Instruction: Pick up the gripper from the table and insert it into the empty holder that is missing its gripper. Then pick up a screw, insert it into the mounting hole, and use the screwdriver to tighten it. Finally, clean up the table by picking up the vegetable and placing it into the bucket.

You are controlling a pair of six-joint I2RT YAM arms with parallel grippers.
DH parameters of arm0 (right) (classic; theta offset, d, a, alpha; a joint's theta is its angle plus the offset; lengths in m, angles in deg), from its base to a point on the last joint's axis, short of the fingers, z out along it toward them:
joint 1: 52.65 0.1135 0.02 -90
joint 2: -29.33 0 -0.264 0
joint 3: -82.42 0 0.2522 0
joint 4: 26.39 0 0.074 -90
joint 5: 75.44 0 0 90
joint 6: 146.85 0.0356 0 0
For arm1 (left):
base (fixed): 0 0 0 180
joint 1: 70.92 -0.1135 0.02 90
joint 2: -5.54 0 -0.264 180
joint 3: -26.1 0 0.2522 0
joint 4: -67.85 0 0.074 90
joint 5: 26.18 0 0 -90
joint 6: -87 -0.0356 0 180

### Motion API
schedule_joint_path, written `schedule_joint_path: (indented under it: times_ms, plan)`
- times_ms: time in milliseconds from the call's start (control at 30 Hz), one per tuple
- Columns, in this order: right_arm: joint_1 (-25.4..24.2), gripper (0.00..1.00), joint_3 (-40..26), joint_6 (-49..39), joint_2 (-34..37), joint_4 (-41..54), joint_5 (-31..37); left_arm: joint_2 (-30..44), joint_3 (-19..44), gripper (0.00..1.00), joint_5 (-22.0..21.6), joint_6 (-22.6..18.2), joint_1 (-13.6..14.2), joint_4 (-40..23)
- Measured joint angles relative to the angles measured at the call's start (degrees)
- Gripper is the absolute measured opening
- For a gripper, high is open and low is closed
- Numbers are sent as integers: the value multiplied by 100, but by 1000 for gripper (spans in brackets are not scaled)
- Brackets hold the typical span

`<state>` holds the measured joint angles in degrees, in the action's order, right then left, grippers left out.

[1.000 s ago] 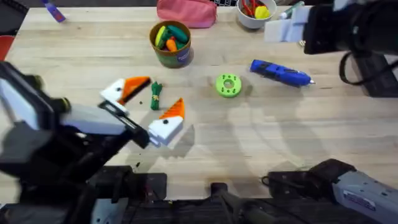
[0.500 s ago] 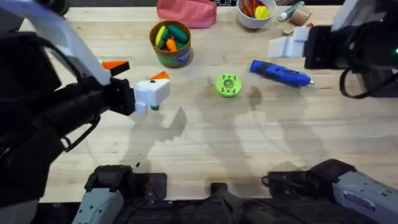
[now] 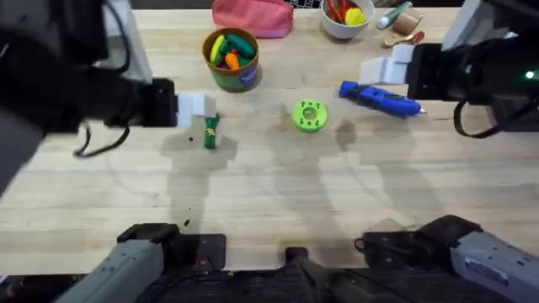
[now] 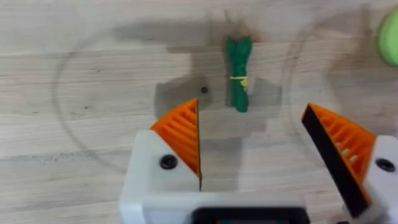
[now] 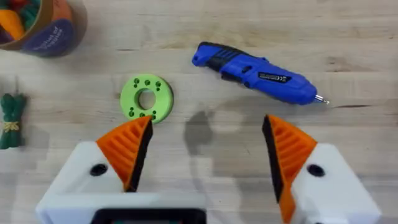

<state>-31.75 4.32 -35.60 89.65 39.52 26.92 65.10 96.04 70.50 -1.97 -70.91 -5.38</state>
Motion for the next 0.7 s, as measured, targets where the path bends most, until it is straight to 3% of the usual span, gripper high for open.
schedule_joint_path:
  times_ms: [200, 400, 700]
  plan:
    - [0, 992, 0, 0, 2, 26, 0, 1431, 368, 985, -555, 309, 397, 52]
    - [0, 992, 0, 1, 2, 48, 0, 2383, 368, 985, -778, 482, 828, 375]
    - [0, 992, 0, 1, 2, 50, 0, 3365, 368, 987, -824, 593, 1018, 615]
